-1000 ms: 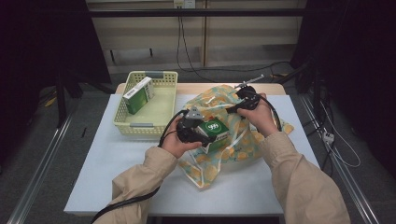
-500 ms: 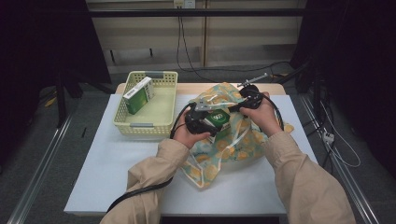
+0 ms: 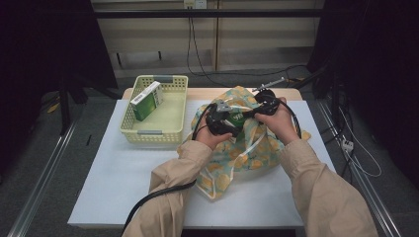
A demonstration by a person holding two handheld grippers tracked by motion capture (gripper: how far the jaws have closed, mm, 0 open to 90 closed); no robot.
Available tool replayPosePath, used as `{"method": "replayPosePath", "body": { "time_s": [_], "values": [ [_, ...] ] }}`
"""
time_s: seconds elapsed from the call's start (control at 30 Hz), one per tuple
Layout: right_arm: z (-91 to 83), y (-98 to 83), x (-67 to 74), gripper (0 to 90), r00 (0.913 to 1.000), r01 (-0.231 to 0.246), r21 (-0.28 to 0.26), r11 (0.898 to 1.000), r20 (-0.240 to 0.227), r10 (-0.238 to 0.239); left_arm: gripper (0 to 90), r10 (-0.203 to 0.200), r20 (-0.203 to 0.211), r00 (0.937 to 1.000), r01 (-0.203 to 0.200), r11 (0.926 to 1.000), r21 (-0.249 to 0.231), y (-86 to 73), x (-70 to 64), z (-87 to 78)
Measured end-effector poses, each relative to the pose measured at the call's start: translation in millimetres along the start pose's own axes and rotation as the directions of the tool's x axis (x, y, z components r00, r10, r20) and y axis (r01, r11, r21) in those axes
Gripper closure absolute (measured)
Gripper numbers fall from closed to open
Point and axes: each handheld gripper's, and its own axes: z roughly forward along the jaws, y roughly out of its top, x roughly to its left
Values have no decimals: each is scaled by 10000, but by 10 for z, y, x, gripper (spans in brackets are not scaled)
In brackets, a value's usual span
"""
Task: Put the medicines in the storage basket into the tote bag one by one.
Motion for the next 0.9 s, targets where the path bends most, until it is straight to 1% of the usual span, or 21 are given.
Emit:
{"method": "replayPosePath", "body": {
  "time_s": [0.1,0.13,0.2,0.23,0.33,0.37,0.43,0.47,0.53,0.6,0.63,0.7,0.77,0.83,0.9],
  "values": [
    [3,-5,-10,900,10000,17,-13,10000,24,-17,150,-58,-16,10000,58,9999,149,-27,18,23],
    [4,-7,-13,900,10000,3,-16,10000,23,-3,148,-173,87,9998,172,9998,92,-42,23,24],
    [5,-16,-22,900,10000,-36,13,10000,10,36,144,-113,116,9999,111,9998,154,-46,27,7],
    [6,-19,-24,900,10000,-38,4,10000,17,38,143,-56,123,9999,54,9998,176,-45,27,-13],
    [11,-25,-19,900,10000,-40,-9,10000,34,40,126,-108,137,9998,104,9996,257,-26,15,-100],
    [13,-25,-16,900,10000,-48,-5,10000,31,48,125,-42,180,9998,38,9997,250,-11,8,-157],
    [17,-24,-10,900,10000,-43,-13,10000,34,43,117,-6,240,9997,-3,9993,384,15,-1,-261],
    [16,-24,-8,900,10000,-47,-17,10000,47,47,105,52,346,9994,-68,9988,482,24,-1,-312],
    [19,-25,-3,900,10000,-53,-3,10000,61,53,109,102,542,9985,-129,9986,509,21,2,-413],
    [22,-29,3,900,10000,-34,25,10000,77,34,108,-94,787,9969,50,9985,547,1,28,-508],
    [24,-31,9,900,10000,-14,48,10000,75,14,105,-77,797,9968,25,9979,648,-9,41,-558],
    [22,-35,20,900,10000,-18,12,10000,64,18,103,-77,807,9967,20,9975,702,-25,77,-668],
    [22,-40,24,900,10000,-32,27,10000,45,32,97,-223,961,9951,163,9979,631,-34,125,-781],
    [20,-42,24,900,10000,-32,33,10000,34,32,97,-197,980,9950,136,9980,624,-37,181,-894],
    [17,-41,22,900,10000,-28,44,10000,37,28,98,-187,875,9960,128,9976,679,-43,257,-1001]
  ]
}}
